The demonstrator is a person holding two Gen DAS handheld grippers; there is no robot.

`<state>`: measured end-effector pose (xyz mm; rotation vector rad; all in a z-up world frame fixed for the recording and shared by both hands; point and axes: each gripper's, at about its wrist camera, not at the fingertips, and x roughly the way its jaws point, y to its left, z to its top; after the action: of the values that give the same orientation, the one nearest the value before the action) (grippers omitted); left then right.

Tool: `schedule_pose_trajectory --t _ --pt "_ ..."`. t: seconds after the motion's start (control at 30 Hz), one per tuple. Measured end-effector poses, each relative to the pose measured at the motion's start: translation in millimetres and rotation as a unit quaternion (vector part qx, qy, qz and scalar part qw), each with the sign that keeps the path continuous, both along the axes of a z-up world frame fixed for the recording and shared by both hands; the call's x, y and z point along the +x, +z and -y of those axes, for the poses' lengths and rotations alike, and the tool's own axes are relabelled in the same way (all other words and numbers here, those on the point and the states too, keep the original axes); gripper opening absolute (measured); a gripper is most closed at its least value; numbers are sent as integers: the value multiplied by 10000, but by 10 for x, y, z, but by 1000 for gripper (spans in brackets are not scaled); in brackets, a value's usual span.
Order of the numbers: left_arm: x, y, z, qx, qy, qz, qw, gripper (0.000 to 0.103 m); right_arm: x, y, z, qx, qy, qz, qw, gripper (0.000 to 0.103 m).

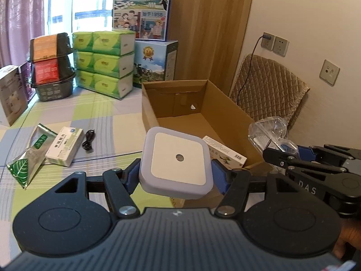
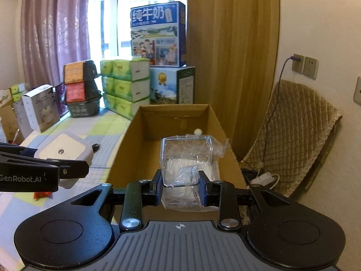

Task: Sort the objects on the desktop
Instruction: 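Carry the night-light with the left gripper while the right gripper carries the bag to the cardboard box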

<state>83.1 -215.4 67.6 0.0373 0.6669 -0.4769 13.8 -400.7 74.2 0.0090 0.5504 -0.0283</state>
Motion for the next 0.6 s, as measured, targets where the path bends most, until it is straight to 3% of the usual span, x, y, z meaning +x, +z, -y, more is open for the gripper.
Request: schedule_pose_trajectory --t 0.6 --pt "581 -265 539 -105 -268 -282 9992 61 509 -165 374 -105 -87 -147 9998 28"
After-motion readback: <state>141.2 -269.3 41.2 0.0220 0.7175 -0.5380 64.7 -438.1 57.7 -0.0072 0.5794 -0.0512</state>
